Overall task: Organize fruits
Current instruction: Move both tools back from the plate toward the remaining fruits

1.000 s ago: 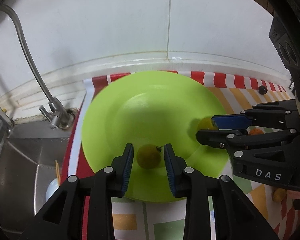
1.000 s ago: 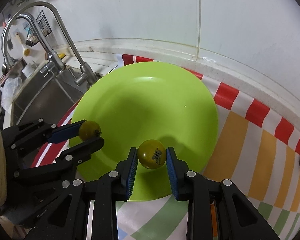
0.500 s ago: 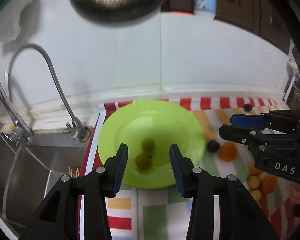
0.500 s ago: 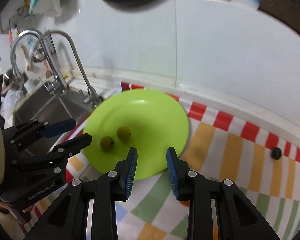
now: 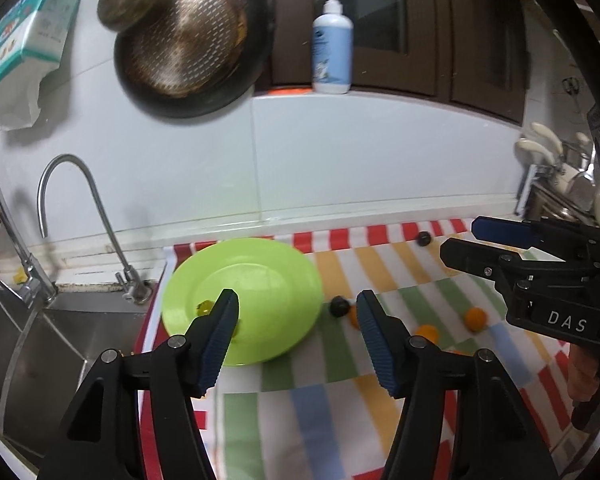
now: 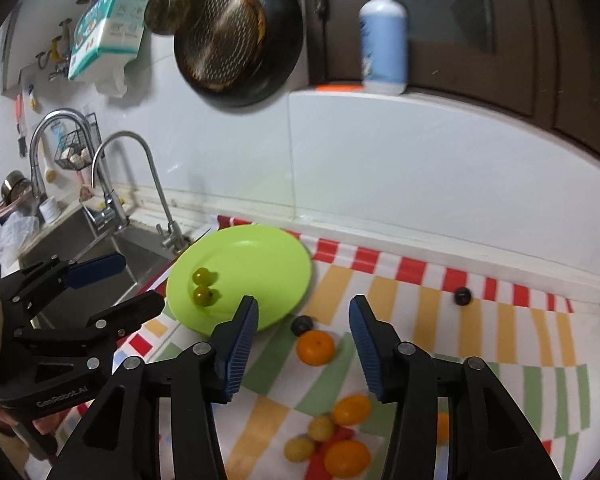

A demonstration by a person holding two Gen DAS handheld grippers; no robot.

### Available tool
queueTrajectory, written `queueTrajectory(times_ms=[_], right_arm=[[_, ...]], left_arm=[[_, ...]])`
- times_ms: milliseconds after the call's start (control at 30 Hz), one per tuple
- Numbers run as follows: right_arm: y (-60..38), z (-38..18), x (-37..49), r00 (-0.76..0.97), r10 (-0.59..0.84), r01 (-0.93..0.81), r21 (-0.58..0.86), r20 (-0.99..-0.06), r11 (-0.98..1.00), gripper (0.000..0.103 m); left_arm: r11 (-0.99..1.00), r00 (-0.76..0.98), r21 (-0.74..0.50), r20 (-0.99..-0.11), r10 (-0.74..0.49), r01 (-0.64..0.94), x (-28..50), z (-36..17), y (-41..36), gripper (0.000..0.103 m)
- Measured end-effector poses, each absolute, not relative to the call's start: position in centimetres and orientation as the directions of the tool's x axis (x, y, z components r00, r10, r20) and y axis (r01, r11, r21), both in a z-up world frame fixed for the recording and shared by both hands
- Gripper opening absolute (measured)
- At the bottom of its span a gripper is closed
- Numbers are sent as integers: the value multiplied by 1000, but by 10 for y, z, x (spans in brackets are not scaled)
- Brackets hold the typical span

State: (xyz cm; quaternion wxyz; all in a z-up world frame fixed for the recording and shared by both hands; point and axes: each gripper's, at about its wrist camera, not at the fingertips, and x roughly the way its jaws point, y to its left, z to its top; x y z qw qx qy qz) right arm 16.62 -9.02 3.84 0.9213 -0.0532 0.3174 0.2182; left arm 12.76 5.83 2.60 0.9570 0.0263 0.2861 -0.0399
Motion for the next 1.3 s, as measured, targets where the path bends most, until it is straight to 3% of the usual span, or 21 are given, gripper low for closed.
queueTrajectory(times_ms=[467,767,1300], right_arm=[[-134,44,108,788,276,-348,-27,-550,937,52],[-143,21,92,752,267,-359,-34,-603,933,54],[-130,-32,95,628,247,-499,-139,-738,855,54]], left_arm=[[976,844,52,-514,-155,210,102,24,20,62],[943,837,135,-511,-197,304,96,5,1,62],[841,729,191,-616,-299,506,104,-48,-15,57]])
